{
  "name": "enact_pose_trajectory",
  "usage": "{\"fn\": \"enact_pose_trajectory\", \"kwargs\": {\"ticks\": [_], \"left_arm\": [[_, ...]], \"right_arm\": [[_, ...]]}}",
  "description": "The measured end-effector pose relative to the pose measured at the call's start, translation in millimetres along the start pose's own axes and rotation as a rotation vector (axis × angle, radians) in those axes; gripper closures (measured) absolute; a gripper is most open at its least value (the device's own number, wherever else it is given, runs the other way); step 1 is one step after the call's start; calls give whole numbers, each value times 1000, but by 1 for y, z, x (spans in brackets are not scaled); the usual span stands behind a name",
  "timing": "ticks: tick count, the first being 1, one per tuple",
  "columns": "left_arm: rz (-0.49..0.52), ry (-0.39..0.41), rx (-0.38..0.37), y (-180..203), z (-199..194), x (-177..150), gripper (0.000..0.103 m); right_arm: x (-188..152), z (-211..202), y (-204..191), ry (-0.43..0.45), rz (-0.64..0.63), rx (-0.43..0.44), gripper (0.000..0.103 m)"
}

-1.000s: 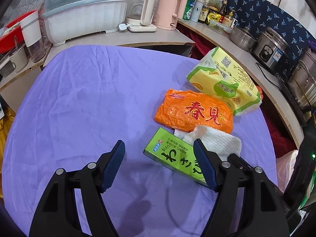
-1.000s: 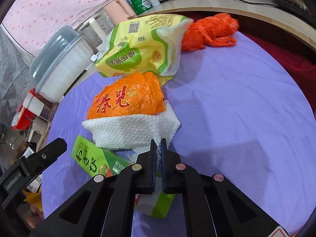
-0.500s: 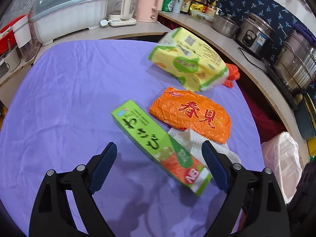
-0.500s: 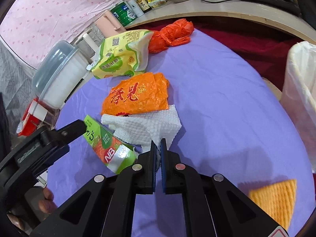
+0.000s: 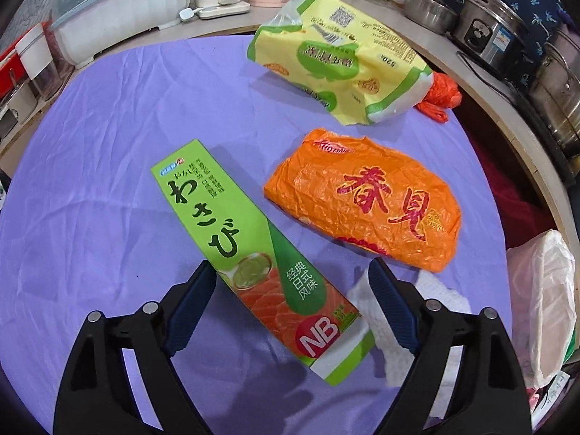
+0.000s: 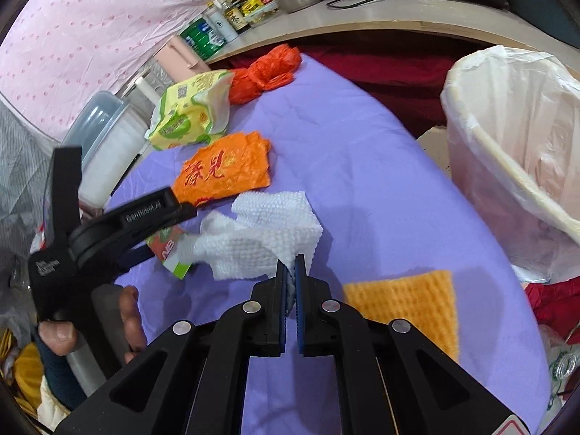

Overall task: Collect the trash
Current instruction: 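Grasp the green NB wasabi box with the left tool while the right tool holds the tissue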

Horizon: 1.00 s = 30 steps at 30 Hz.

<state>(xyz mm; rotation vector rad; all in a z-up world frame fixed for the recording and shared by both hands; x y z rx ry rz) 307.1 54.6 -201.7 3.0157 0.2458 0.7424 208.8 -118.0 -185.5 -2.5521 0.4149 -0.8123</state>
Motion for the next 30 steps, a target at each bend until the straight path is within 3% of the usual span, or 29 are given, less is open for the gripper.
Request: {"fn": "enact_pose_trajectory", "kwargs": {"ticks": [9, 14, 30], "left_arm": [[35, -8, -6, 0, -8, -17, 53], [50, 4, -13, -3, -26, -29, 62], [104, 91, -71, 0, -114, -62, 64]], "right_arm": [[12, -9, -2, 32, 8, 14, 99], [8, -15, -13, 38, -3, 33, 99], [6, -67, -60, 121, -73, 100, 99]]}}
Point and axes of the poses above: each gripper's, at about its wrist camera, not at the fingertips, and z roughly the way its jaws point, y to its right, x to its top, the point moved 10 cm from there along z, roughly the way its jaws point, and after that the axes turned 3 degrees about x, right-handed, at the moved point
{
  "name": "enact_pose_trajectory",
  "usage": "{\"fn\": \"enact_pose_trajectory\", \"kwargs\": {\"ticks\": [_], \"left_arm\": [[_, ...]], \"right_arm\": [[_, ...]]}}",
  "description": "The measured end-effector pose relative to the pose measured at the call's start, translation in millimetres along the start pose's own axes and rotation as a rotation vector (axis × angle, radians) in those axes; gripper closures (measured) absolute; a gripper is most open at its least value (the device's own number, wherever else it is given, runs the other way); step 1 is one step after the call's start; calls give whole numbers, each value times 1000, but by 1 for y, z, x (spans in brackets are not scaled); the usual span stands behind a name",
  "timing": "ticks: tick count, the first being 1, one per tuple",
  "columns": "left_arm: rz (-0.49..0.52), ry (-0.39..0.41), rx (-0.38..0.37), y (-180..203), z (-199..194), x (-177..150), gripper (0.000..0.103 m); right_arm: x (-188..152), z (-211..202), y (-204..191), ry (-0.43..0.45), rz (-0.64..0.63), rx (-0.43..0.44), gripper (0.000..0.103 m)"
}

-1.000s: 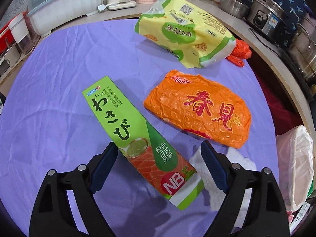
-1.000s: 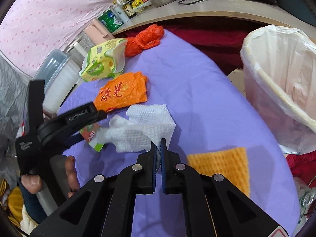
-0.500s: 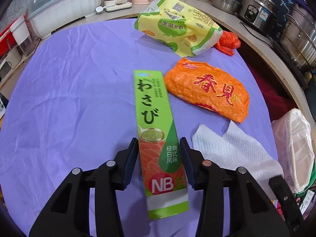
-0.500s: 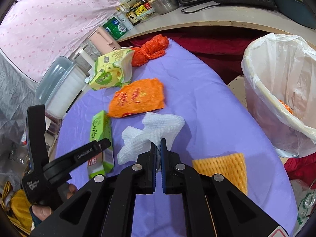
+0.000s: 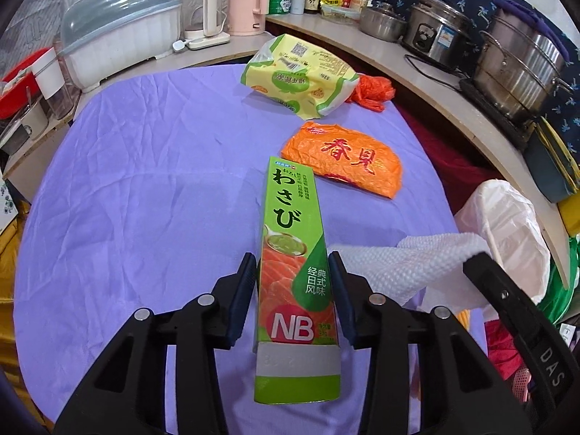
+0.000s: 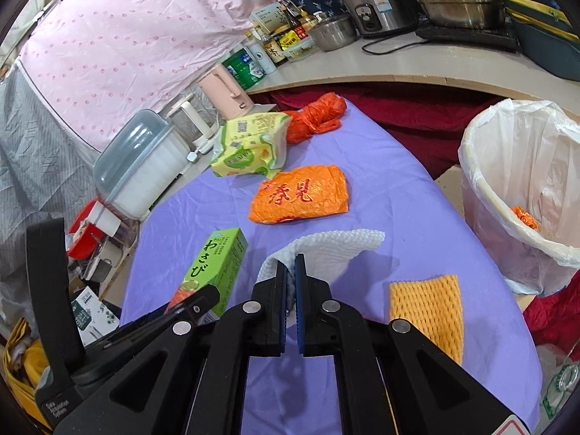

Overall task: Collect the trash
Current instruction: 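Grasp the green NB wasabi box with the left tool while the right tool holds the tissue, then carry the wasabi box and tissue with both tools over the trash bin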

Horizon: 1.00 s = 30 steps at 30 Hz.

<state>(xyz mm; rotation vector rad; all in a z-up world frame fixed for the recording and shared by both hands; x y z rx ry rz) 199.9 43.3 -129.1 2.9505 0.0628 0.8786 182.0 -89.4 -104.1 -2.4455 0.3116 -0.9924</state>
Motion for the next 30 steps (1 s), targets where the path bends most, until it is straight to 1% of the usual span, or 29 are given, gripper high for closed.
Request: {"fn": "enact_pose_trajectory", "kwargs": {"ticks": [10, 17, 23, 30], "left_arm": [[46, 39, -31, 20, -35, -10, 64], [91, 74, -58, 45, -56, -11, 64], [145, 93, -88, 77, -66, -9, 64], [221, 108, -133, 127, -71, -9, 64]], "right_arm": [[12, -39, -10, 71, -21, 13, 99], [25, -66, 2, 124, -7, 6, 99], [38, -86, 24, 167, 18, -18, 99], [54, -116, 70, 225, 69, -72, 99]]}}
Point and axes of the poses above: each gripper's, at about its wrist camera, not at the fingertips, and z roughly the way its jaws point, y to its right, x to its top, the point moved 10 cm from there along z, roughly the way its jaws point, and after that the axes turned 3 degrees about x, right-handed, at the moved point
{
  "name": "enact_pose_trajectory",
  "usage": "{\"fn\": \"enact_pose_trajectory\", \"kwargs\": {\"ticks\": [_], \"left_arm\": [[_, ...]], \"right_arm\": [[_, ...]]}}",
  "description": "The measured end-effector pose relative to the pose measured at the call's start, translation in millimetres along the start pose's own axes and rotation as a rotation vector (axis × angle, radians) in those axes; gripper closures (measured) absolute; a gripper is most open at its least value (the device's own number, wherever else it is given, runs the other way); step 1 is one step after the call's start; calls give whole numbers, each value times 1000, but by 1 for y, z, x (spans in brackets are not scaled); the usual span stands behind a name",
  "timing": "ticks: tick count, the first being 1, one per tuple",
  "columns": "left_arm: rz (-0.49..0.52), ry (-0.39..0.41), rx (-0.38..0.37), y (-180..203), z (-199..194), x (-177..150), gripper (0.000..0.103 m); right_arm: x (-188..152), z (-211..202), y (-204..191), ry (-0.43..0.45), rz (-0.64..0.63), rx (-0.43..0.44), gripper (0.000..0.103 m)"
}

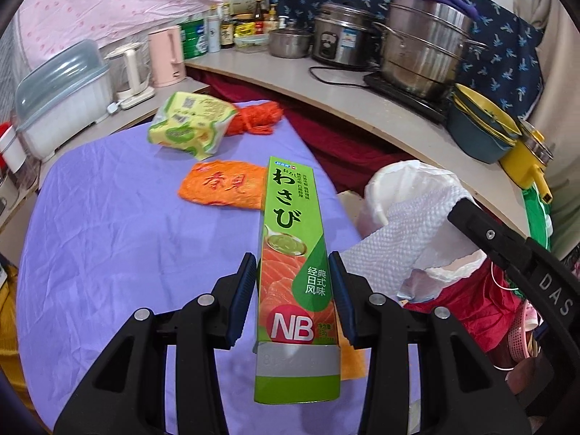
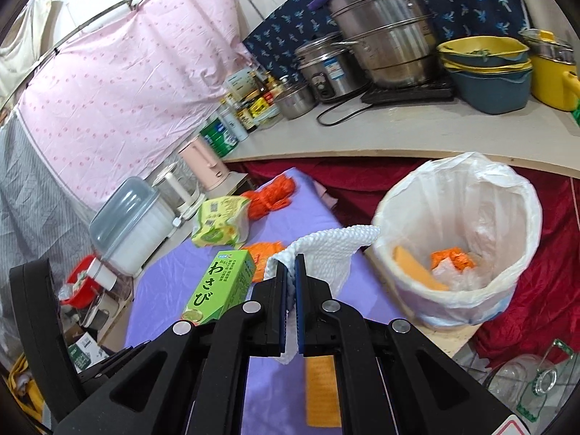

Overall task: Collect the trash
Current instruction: 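Carry the wasabi box and tissue with both tools over the trash bin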

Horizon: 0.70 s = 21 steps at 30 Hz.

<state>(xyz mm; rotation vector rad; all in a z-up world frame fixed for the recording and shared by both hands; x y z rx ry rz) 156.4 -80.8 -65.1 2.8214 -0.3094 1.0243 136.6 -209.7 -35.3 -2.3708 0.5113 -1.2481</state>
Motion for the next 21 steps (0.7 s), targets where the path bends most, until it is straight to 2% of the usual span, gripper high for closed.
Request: {"fn": "enact_pose_trajectory", "kwargs": {"ticks": [9, 21], "left_arm": [[114, 9, -73, 75, 9, 14, 63], [207, -58, -178, 154, 51, 23, 63]], "right_arm": [[37, -24, 70, 78, 67, -93, 99], [61, -23, 160, 113, 170, -210, 99]]}}
Point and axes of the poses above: each gripper's, at about its wrist camera, not at the fingertips, and z roughly the way its jaws point, y to its right, x to its top, the point moved 10 cm from there along z, roughly the way its jaws point, and after that the axes turned 3 degrees about x, right-handed, at the moved point
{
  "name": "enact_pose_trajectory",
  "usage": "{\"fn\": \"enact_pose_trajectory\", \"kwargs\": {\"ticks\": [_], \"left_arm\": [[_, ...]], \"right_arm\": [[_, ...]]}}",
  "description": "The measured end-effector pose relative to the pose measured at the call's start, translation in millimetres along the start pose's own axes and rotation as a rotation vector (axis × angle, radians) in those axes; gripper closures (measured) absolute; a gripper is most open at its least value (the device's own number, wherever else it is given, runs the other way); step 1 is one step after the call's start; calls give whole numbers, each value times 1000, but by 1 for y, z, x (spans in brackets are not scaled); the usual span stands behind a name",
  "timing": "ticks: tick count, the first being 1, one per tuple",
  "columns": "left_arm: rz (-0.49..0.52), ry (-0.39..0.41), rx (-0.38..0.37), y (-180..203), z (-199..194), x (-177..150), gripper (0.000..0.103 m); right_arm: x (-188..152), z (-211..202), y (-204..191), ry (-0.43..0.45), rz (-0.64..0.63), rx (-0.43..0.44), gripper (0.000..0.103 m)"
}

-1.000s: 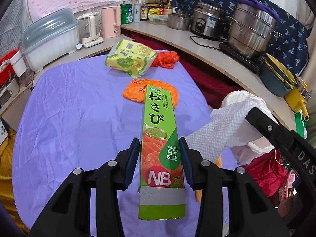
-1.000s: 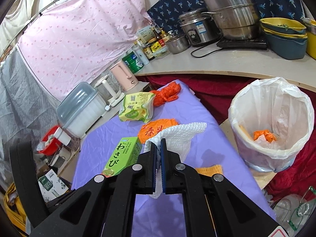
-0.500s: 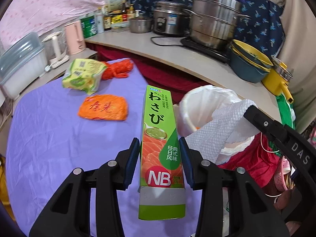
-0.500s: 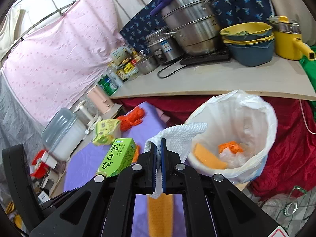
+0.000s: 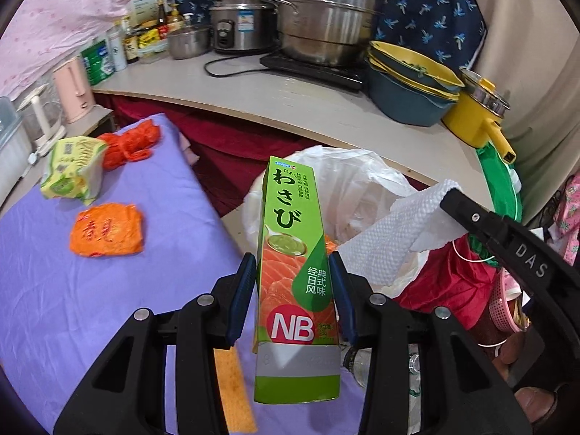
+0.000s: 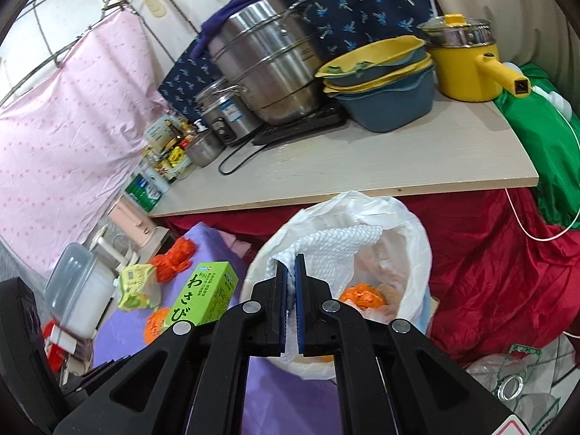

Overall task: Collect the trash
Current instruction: 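Carry the wasabi box and tissue with both tools over the trash bin, then open the left tool to drop the wasabi box while the right tool drops the tissue into the bin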

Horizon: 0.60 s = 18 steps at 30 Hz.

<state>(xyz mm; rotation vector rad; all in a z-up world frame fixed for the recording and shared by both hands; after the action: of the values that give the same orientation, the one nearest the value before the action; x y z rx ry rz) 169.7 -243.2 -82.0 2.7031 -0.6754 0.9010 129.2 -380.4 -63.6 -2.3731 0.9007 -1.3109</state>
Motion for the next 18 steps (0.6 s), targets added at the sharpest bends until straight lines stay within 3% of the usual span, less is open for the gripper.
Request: {"fn": "enact_pose_trajectory", "kwargs": {"ticks": [10, 15, 18], "left_arm": [[48, -44, -62, 20, 49, 25, 63], [30, -21, -51, 18, 53, 34, 45], [19, 2, -30, 12, 49, 37, 40]], "right_arm": [[3, 18, 39, -8, 49, -60, 99], [2, 24, 45, -18, 50, -71, 99], [3, 29, 44, -23, 45, -72, 99]]}}
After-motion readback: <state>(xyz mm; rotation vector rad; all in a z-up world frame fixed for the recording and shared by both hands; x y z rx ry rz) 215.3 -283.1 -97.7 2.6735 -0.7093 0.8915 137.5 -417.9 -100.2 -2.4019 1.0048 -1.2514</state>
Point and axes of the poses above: each gripper's, at about its wrist camera, not at the fingertips, and z roughly the way its jaws point, y to its right, x to its top, the point moved 10 cm from there along z, roughly the way its jaws point, and after that the axes turned 3 degrees about x, right-handed, at the moved point
